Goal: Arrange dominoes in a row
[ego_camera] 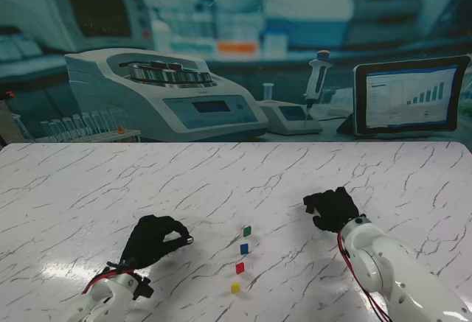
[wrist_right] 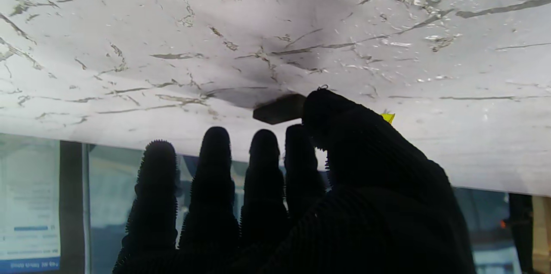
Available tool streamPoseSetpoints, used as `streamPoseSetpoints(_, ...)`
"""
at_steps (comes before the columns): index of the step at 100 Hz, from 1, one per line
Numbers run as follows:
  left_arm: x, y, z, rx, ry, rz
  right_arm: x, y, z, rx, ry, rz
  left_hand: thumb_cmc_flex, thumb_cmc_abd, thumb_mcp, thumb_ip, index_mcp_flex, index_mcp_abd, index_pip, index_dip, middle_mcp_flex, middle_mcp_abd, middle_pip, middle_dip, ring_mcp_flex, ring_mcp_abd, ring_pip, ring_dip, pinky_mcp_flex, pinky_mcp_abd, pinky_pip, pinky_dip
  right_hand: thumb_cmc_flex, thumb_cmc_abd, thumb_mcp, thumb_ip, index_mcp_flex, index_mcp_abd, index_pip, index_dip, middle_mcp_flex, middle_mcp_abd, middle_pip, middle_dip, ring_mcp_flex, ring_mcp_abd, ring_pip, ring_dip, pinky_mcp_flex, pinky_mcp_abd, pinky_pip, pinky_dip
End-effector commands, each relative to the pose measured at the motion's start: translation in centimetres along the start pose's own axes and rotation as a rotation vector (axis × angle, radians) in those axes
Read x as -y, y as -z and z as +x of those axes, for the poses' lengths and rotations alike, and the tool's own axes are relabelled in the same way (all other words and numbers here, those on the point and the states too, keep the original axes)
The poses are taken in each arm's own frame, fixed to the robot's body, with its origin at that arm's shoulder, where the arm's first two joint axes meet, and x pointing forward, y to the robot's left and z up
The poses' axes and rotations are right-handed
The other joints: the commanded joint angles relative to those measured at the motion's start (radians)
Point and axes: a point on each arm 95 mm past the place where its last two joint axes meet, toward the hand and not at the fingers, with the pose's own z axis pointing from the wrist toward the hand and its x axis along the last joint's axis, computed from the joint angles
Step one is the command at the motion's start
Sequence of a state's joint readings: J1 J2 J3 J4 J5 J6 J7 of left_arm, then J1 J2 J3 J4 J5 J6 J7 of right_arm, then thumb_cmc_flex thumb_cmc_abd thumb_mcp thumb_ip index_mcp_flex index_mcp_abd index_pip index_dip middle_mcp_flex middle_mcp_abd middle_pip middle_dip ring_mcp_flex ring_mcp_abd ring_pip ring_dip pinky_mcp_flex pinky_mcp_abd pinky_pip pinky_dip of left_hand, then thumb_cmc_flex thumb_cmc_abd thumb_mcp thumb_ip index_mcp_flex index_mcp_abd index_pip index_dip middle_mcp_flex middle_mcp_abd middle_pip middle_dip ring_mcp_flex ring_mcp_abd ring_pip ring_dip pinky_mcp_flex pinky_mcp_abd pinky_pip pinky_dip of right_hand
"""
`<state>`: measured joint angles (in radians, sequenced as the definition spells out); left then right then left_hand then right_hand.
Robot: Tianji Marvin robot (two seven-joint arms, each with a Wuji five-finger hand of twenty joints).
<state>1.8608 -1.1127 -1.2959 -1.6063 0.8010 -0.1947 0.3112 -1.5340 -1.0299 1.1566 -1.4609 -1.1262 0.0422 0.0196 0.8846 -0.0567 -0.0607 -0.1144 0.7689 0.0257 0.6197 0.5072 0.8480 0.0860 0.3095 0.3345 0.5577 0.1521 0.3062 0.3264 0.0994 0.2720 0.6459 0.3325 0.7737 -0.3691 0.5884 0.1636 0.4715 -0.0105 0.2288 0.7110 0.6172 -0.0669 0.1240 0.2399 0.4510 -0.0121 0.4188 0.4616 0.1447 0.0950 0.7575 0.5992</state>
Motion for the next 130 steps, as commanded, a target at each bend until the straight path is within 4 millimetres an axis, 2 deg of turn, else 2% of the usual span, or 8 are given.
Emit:
streamPoseSetpoints(1,-0.4,0.1,0.2,-0.014,0.014,-0.016,0.3,-0.1,0.3,-0.001,-0.011,0.001,0.007,0.001,-0.005,0.006,0.004,-0.026,0.009,0.002,0.014,-0.031,0.0,0.007,0.009,-0.035,0.011,0.009,-0.006,0.014,0.014,0.011,0.036,-0.012,0.023,-0.049,-0.042,-0.024,-0.02,-0.017,-0.035,-0.02,-0.007,-0.019,-0.018,-0.023,0.007,-0.013,0.003,0.06,0.016,-0.003)
streamPoseSetpoints(38,-0.5,0.1,0.2,-0.017,0.014,-0.015,0.5,-0.8,0.2,0.012,0.001,-0.003,0.007,0.001,-0.006,0.005,0.003,-0.028,0.014,0.002,0.014,-0.034,0.004,0.008,0.01,-0.039,0.014,0.01,-0.004,0.013,0.016,0.012,0.088,-0.016,0.066,-0.072,-0.022,-0.052,-0.008,-0.017,-0.064,-0.025,-0.002,-0.049,-0.01,-0.039,0.023,-0.015,0.016,0.045,0.034,-0.008)
streamPoseSetpoints(82,-0.5,0.0,0.2,-0.022,0.017,-0.009,1.4,-1.1,0.1,0.01,-0.011,-0.008,0.001,0.005,-0.005,0.007,0.002,-0.028,0.018,0.001,0.014,-0.034,0.006,0.009,0.009,-0.038,0.015,0.01,-0.004,0.013,0.018,0.013,0.073,-0.031,0.077,-0.111,0.042,-0.089,0.069,0.036,-0.025,-0.028,0.06,-0.043,0.004,-0.051,0.04,-0.019,0.031,0.041,0.056,-0.018)
streamPoseSetpoints(92,-0.5,-0.1,0.2,-0.022,0.019,-0.007,1.6,-1.1,0.0,0.013,-0.017,-0.015,-0.001,0.007,-0.005,0.008,0.003,-0.027,0.018,0.001,0.014,-0.035,0.007,0.009,0.01,-0.038,0.015,0.011,-0.004,0.014,0.018,0.013,0.05,-0.037,0.067,-0.128,0.094,-0.101,0.135,0.086,0.025,-0.037,0.113,0.003,0.01,-0.056,0.044,-0.02,0.033,0.043,0.059,-0.022)
streamPoseSetpoints(97,-0.5,-0.1,0.2,-0.023,0.02,-0.007,1.7,-1.0,0.0,0.015,-0.02,-0.02,-0.003,0.008,-0.005,0.008,0.003,-0.026,0.018,0.001,0.014,-0.036,0.006,0.009,0.01,-0.041,0.015,0.011,-0.004,0.015,0.019,0.013,0.041,-0.075,0.082,-0.174,0.102,-0.111,0.198,0.114,0.047,-0.043,0.14,0.042,0.012,-0.061,0.05,-0.017,0.034,0.04,0.062,-0.023)
streamPoseSetpoints(107,-0.5,-0.1,0.1,-0.023,0.019,-0.005,1.8,-0.9,0.0,0.015,-0.022,-0.029,-0.003,0.008,-0.005,0.009,0.003,-0.026,0.019,0.0,0.015,-0.036,0.007,0.009,0.011,-0.038,0.015,0.011,-0.004,0.014,0.019,0.013,0.036,-0.137,0.094,-0.213,0.09,-0.151,0.427,0.064,0.111,-0.058,0.21,0.119,0.03,-0.077,0.059,-0.012,0.038,0.034,0.069,-0.024)
streamPoseSetpoints(115,-0.5,-0.1,0.1,-0.022,0.019,-0.005,1.9,-0.9,0.0,0.017,-0.027,-0.032,-0.006,0.01,-0.005,0.009,0.003,-0.025,0.018,0.0,0.014,-0.034,0.006,0.009,0.011,-0.039,0.016,0.011,-0.004,0.014,0.019,0.013,0.031,-0.158,0.087,-0.221,0.092,-0.166,0.547,0.032,0.134,-0.059,0.267,0.161,0.039,-0.083,0.061,-0.01,0.036,0.032,0.072,-0.025)
streamPoseSetpoints(130,-0.5,-0.1,0.1,-0.022,0.019,-0.005,2.2,-0.9,-0.1,0.024,-0.038,-0.028,-0.005,0.011,-0.004,0.01,0.003,-0.024,0.018,0.0,0.015,-0.033,0.007,0.009,0.01,-0.04,0.016,0.011,-0.004,0.013,0.019,0.014,0.029,-0.156,0.088,-0.216,0.141,-0.158,0.619,0.102,0.177,-0.032,0.353,0.294,0.059,-0.08,0.075,0.0,0.041,0.027,0.083,-0.023)
